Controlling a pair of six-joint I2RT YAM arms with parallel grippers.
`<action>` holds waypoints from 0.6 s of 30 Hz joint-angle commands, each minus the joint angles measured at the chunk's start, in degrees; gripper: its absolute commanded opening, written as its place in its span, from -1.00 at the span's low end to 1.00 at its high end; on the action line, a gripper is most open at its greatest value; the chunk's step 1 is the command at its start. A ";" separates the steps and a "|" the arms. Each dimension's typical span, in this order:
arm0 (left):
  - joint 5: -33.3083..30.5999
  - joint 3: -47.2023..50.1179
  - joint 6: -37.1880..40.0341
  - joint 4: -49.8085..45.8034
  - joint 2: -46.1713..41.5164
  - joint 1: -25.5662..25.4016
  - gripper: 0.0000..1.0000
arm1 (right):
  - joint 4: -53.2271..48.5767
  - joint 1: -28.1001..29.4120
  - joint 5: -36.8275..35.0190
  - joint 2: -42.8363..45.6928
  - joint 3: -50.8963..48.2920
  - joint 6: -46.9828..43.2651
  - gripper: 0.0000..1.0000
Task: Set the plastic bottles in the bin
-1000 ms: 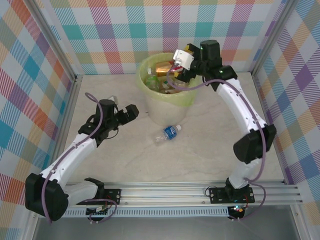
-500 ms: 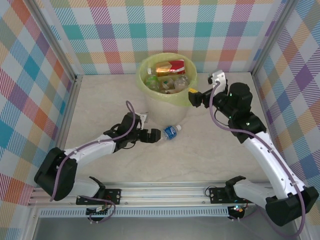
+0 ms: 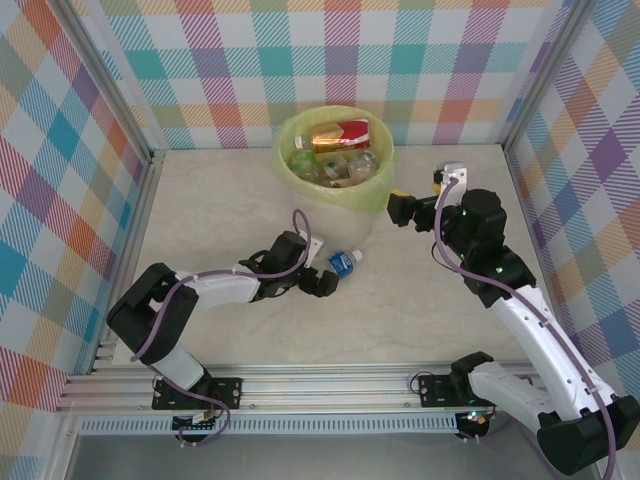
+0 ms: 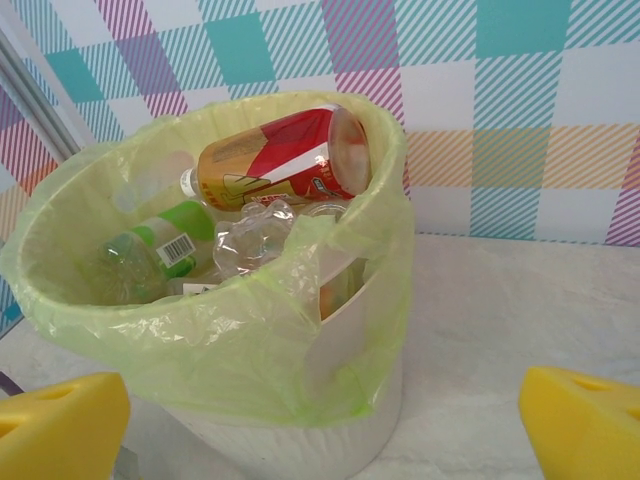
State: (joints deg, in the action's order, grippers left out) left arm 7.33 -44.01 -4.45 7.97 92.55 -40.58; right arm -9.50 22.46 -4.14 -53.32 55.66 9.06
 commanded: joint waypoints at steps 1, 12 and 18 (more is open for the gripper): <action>-3.33 -2.41 3.98 3.53 2.45 -1.76 1.00 | 0.92 -0.25 -1.14 0.62 0.09 0.58 1.00; -9.21 -4.23 8.60 1.26 6.41 -6.60 0.83 | 2.16 -0.27 -0.69 1.73 -4.53 5.03 0.99; -11.54 -4.13 6.35 0.12 5.89 -7.73 0.51 | 2.03 -0.27 -1.65 3.79 -7.14 6.10 0.99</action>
State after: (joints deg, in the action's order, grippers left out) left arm -1.85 -47.09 2.46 8.97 98.74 -47.20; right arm -8.71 22.46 -4.82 -51.11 49.06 13.52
